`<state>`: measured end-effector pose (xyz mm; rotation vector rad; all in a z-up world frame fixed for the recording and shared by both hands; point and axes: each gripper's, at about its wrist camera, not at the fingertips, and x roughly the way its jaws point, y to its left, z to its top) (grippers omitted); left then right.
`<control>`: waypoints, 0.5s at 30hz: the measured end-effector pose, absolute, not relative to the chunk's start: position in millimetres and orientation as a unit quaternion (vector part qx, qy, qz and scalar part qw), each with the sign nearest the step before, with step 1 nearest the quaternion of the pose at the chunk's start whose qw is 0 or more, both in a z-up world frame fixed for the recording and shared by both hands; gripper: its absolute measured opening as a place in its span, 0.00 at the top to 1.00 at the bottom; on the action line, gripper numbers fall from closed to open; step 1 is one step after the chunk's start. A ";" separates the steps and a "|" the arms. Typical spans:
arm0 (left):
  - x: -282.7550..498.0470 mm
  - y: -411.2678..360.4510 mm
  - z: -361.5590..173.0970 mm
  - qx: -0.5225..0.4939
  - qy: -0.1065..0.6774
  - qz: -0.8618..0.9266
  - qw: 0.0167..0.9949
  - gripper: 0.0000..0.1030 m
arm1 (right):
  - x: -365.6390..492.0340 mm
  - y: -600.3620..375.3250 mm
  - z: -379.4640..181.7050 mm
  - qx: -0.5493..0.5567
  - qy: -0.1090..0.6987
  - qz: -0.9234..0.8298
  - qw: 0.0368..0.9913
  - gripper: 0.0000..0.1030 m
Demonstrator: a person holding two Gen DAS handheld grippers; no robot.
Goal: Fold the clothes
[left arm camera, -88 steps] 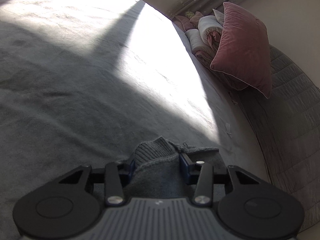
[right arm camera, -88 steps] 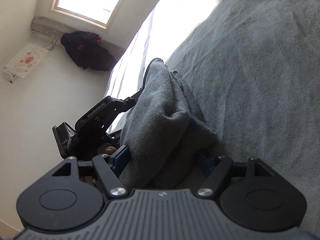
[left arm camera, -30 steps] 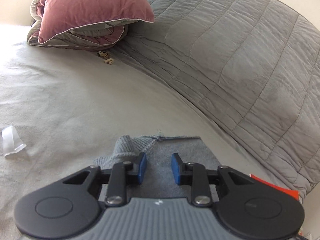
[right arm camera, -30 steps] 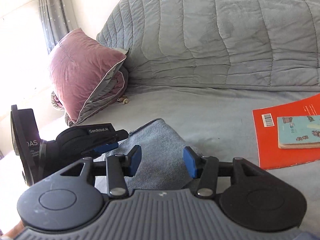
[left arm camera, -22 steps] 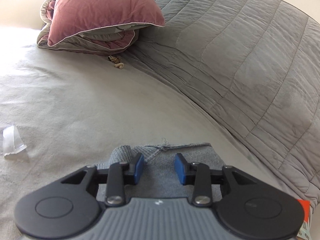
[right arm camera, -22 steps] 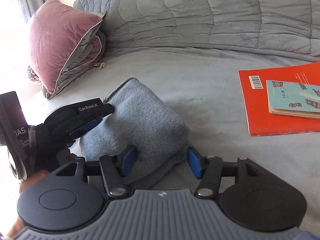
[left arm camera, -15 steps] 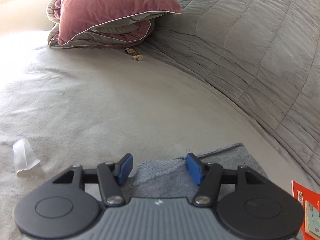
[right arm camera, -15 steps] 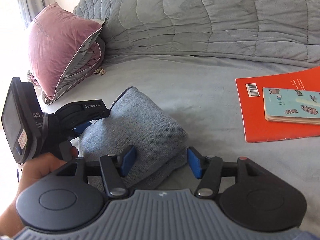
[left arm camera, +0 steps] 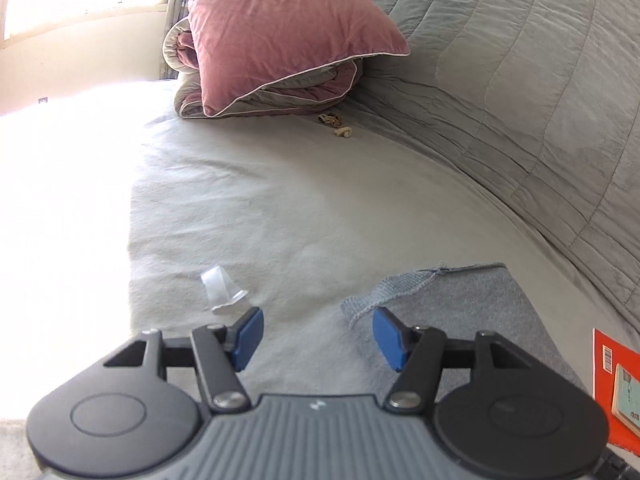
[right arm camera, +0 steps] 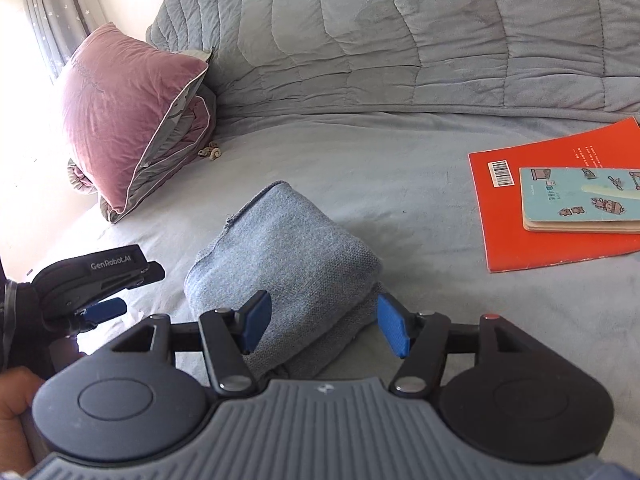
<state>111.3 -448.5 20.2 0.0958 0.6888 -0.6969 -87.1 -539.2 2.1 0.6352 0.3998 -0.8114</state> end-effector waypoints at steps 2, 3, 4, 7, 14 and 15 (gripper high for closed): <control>103.8 -429.5 25.2 0.054 0.332 -0.321 0.885 0.40 | -88.5 -532.9 8.7 0.302 0.190 -0.377 0.855 0.38; 100.3 -420.0 27.5 0.057 0.332 -0.315 0.887 0.40 | -89.6 -529.7 12.3 0.302 0.189 -0.374 0.856 0.38; 97.5 -411.9 29.2 0.057 0.334 -0.308 0.889 0.40 | -90.7 -527.2 15.4 0.303 0.189 -0.370 0.857 0.38; 89.1 -387.6 34.1 0.057 0.339 -0.288 0.894 0.39 | -96.5 -516.4 27.4 0.301 0.181 -0.360 0.864 0.37; 61.1 -327.9 44.0 0.053 0.352 -0.250 0.900 0.31 | -107.0 -492.9 43.7 0.272 0.180 -0.347 0.879 0.34; 55.6 -316.4 44.9 0.051 0.355 -0.246 0.901 0.28 | -108.1 -489.3 44.2 0.267 0.182 -0.345 0.881 0.33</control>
